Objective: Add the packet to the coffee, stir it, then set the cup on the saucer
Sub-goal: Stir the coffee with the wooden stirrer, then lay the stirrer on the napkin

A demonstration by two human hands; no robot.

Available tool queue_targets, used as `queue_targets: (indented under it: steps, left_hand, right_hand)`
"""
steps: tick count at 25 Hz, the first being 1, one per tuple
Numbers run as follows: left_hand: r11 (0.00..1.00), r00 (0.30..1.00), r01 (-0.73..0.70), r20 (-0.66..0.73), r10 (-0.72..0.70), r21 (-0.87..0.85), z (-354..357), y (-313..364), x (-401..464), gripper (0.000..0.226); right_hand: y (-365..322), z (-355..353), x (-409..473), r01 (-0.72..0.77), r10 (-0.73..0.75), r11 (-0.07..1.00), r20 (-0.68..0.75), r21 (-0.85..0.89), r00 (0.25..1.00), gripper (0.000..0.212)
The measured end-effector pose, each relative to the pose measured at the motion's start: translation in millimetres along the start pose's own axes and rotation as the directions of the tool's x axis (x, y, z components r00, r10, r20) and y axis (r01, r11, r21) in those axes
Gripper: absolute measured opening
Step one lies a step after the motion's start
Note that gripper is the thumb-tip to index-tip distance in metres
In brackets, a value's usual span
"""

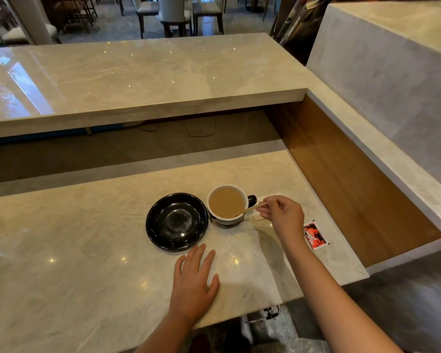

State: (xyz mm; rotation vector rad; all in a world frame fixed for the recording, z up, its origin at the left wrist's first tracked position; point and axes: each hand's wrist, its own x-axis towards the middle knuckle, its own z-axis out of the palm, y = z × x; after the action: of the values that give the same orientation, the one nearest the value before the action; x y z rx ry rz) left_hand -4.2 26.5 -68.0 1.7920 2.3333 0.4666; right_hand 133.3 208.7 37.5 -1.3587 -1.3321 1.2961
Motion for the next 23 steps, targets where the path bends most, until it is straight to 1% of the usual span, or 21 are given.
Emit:
queue_targets:
  steps: [9,14,16,17,20,21,22,23]
  left_hand:
    - [1.0,1.0,0.002,-0.005,-0.002,-0.004,0,1,1,0.051]
    - [1.0,1.0,0.019,0.005,-0.019,-0.022,2,1,0,0.053]
    - [0.999,1.0,0.026,0.007,-0.026,-0.02,1,2,0,0.053]
    - [0.999,1.0,0.03,0.011,-0.029,-0.018,1,2,1,0.053]
    - [0.999,0.999,0.041,0.018,-0.04,-0.027,1,2,1,0.053]
    - [0.999,0.999,0.043,0.021,-0.042,-0.027,1,3,1,0.053]
    - [0.999,0.999,0.042,0.023,-0.042,-0.026,1,3,1,0.053]
    - [0.999,0.999,0.039,0.021,-0.039,-0.025,0,3,1,0.053]
  right_hand:
    - [-2,-40,5,-0.093,0.107,0.983,-0.083,0.155,0.991,0.021]
    - [-3,-59,5,-0.071,0.093,0.98,-0.113,0.187,0.989,0.023]
    - [-1,-70,7,-0.018,0.041,0.982,-0.12,0.188,0.992,0.023]
    - [0,-76,8,0.014,0.006,0.987,-0.12,0.163,0.993,0.022]
    - [10,-86,12,0.123,-0.122,0.992,-0.054,0.02,0.991,0.016]
    - [12,-86,13,0.179,-0.18,0.983,-0.012,-0.04,0.984,0.017]
    - [14,-85,13,0.269,-0.268,0.955,0.029,-0.124,0.963,0.018]
    - [15,-83,14,0.392,-0.384,0.891,0.082,-0.228,0.92,0.019]
